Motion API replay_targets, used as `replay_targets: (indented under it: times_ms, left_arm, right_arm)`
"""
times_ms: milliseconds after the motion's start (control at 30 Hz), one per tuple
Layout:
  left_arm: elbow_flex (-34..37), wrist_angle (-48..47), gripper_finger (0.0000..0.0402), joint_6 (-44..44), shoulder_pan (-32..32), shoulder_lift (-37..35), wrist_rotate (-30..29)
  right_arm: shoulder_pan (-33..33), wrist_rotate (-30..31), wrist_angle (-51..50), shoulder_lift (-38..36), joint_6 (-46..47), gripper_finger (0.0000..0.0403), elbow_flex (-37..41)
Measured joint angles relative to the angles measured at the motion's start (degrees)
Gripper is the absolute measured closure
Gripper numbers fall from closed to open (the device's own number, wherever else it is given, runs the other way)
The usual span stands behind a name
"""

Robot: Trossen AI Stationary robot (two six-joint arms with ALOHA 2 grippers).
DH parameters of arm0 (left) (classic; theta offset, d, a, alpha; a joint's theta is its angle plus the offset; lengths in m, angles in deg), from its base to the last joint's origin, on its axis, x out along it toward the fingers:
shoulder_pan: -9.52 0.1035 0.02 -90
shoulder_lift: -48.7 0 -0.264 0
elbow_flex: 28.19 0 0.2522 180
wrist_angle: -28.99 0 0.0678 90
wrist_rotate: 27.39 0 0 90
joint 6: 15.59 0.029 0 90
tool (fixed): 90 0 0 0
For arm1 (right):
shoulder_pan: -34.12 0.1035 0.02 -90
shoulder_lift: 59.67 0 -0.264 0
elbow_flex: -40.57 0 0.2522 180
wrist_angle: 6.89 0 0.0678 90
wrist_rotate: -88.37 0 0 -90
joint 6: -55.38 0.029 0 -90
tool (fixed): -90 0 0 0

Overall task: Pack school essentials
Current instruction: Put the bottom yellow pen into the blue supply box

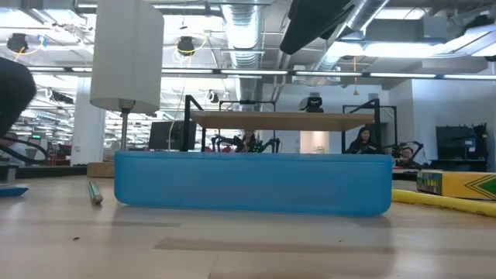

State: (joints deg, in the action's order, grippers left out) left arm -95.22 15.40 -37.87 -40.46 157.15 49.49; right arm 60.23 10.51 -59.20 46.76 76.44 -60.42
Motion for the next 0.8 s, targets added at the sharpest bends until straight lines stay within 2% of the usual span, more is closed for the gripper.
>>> replay_targets:
  times_ms: [133,200,400,567,700,800]
  left_arm:
    - [0.0,-0.7,0.0372,0.1,1.3,0.0,1.9]
    - [0.0,-1.4,0.0388,-0.9,2.0,0.0,2.1]
    - [0.2,-3.5,0.0395,-0.9,3.1,-1.3,-0.3]
    - [0.8,-9.2,0.0397,-1.0,3.3,-6.1,-5.6]
    - [0.4,-13.1,0.0399,-2.2,4.8,-11.7,-10.2]
    - [0.6,-13.6,0.0399,-0.1,8.0,-13.8,-10.1]
  right_arm:
    - [0.0,0.0,0.0,0.0,0.0,0.0379,0.0]
    - [0.1,0.0,0.0,0.0,0.0,0.0378,0.0]
    - [0.1,0.0,-1.5,0.0,0.1,0.0381,0.0]
    - [0.3,0.2,-4.8,-2.4,2.0,0.0382,0.0]
    - [1.4,3.6,-6.1,-5.9,2.4,0.0381,0.0]
    - [2.6,7.6,-6.3,-9.1,2.5,0.0382,0.0]
